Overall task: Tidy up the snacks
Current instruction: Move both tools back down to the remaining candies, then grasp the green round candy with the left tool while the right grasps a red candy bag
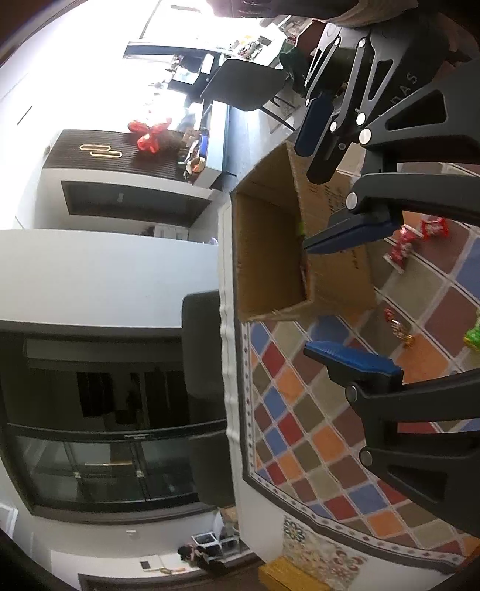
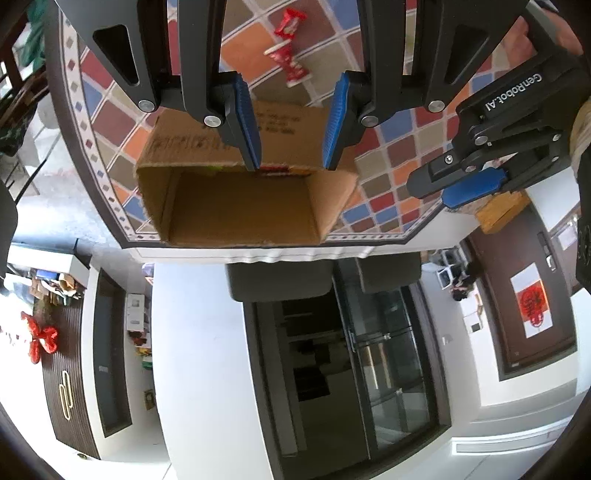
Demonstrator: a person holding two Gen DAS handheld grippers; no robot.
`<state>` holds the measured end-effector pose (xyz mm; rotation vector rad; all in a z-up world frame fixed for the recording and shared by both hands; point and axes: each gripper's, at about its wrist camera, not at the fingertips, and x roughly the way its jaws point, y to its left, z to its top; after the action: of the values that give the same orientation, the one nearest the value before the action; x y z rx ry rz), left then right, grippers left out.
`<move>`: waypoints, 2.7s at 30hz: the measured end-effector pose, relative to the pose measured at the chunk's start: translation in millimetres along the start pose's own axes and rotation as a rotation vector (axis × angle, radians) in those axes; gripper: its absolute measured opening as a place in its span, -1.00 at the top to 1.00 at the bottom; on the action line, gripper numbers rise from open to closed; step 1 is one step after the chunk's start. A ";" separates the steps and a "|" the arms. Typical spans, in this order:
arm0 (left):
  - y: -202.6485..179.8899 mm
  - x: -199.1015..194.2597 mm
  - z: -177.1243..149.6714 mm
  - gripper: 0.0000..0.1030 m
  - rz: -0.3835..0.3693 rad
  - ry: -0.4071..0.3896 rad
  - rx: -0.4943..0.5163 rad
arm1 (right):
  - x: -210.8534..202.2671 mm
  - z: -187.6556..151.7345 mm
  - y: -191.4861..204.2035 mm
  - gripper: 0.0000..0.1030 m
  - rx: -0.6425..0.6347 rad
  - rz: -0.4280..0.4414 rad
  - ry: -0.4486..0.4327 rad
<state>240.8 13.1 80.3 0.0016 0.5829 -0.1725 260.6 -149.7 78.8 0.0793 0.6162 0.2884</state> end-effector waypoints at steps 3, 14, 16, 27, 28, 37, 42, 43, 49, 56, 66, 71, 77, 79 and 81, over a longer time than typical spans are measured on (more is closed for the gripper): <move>6.6 -7.1 -12.1 0.06 0.022 0.010 -0.016 | -1.5 -9.0 7.4 0.23 -0.004 0.015 0.009; 24.7 -11.6 -61.8 0.05 0.046 0.089 -0.073 | 3.5 -47.1 21.6 0.23 -0.011 0.023 0.076; 25.6 -10.8 -70.4 0.05 0.046 0.110 -0.080 | 6.4 -54.0 21.7 0.23 -0.002 0.025 0.095; 34.4 5.2 -120.7 0.06 0.058 0.213 -0.137 | 24.3 -95.4 28.9 0.23 0.017 0.025 0.199; 34.7 6.3 -125.3 0.06 0.062 0.219 -0.139 | 25.6 -97.4 29.5 0.23 0.015 0.023 0.201; 40.8 20.8 -152.4 0.06 0.074 0.261 -0.156 | 35.7 -122.5 30.5 0.23 -0.008 -0.049 0.206; 44.1 37.0 -162.4 0.06 0.069 0.302 -0.170 | 52.4 -132.4 22.5 0.23 0.024 -0.062 0.262; 44.0 38.9 -163.4 0.06 0.068 0.306 -0.170 | 57.0 -134.4 20.4 0.23 0.031 -0.063 0.277; 46.8 54.4 -172.1 0.07 0.063 0.343 -0.177 | 74.6 -144.4 11.2 0.23 0.062 -0.080 0.328; 51.7 67.8 -178.4 0.17 0.068 0.369 -0.184 | 88.2 -151.7 7.4 0.23 0.068 -0.094 0.364; 46.0 76.7 -181.3 0.34 0.043 0.384 -0.184 | 97.3 -156.1 9.0 0.25 0.048 -0.112 0.368; 43.3 79.4 -180.5 0.49 0.023 0.379 -0.180 | 96.6 -157.3 10.8 0.53 0.030 -0.102 0.369; 40.2 79.8 -176.8 0.51 0.004 0.369 -0.178 | 95.6 -157.3 12.5 0.54 0.034 -0.075 0.370; 37.0 75.9 -172.7 0.51 -0.007 0.354 -0.169 | 93.5 -156.4 14.1 0.54 0.028 -0.069 0.364; 34.5 72.5 -168.6 0.51 -0.016 0.342 -0.164 | 89.9 -154.8 15.1 0.54 0.026 -0.061 0.357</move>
<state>213.6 43.9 -101.9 -0.1345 0.9370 -0.1401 237.0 -111.1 -95.0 0.0336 0.9754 0.2370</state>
